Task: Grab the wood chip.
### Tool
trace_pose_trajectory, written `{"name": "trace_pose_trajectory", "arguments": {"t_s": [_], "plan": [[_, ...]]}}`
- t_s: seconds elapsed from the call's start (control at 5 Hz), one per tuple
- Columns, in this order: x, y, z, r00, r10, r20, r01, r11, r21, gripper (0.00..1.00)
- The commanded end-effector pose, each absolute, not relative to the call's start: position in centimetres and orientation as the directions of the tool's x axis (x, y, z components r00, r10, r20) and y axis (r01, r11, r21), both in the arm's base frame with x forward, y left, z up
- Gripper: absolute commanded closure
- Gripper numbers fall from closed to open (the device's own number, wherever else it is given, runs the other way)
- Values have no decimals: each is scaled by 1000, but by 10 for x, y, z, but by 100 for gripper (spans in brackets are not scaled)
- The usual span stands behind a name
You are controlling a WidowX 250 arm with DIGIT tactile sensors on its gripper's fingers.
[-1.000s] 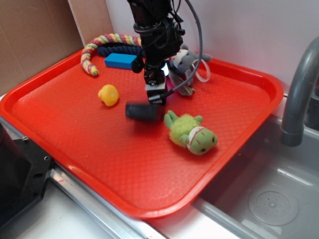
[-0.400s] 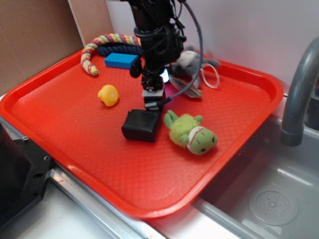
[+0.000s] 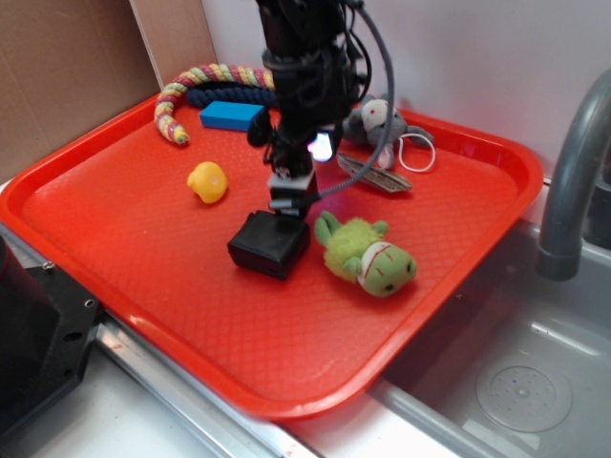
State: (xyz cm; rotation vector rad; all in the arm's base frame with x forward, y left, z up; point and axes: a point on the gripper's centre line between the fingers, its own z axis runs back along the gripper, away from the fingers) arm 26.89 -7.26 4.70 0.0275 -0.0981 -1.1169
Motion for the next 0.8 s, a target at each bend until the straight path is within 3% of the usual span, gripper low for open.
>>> {"name": "trace_pose_trajectory", "arguments": {"t_s": [0.0,0.2,0.4,0.6], "plan": [[287,-65,109,415,-880,230,869,458,188,0],[297,-74,86,336,-920,200,918,367,151,0],[299,-83,52,246,-940,235,946,286,153,0],[294,-87,30,109,-969,222,977,145,154,0]]}}
